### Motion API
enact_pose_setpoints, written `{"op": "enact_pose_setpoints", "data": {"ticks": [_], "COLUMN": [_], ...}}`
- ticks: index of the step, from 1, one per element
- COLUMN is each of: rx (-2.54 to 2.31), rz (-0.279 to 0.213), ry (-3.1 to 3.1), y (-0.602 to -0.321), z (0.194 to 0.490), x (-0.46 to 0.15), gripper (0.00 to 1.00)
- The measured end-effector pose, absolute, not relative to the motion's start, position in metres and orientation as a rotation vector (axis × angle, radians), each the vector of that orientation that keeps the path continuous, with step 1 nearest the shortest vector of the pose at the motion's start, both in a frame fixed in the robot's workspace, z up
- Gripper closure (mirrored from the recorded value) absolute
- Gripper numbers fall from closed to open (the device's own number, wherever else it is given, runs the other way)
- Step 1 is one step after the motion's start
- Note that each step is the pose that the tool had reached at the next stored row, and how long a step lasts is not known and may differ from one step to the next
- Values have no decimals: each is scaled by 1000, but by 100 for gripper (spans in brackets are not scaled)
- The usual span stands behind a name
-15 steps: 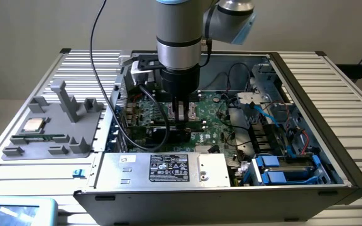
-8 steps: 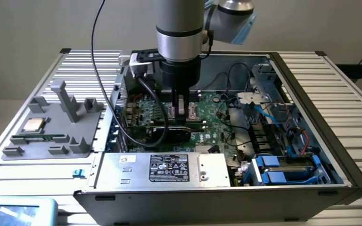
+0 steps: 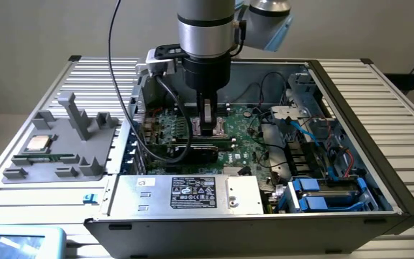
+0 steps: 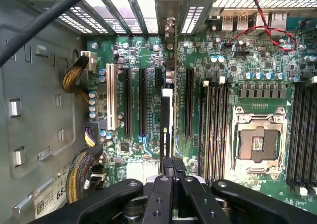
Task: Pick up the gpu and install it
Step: 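Press down on the gpu until it lock into place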
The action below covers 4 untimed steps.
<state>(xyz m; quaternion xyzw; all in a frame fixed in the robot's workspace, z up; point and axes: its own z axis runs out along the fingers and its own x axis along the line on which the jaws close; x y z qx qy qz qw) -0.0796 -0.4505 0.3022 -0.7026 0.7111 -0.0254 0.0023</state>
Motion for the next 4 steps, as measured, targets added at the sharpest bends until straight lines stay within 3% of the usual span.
{"op": "enact_pose_setpoints", "data": {"ticks": [4], "rx": [-2204], "rz": [-80], "ry": [2231], "y": [-451], "z": [302], "x": [-80], "gripper": [91]}}
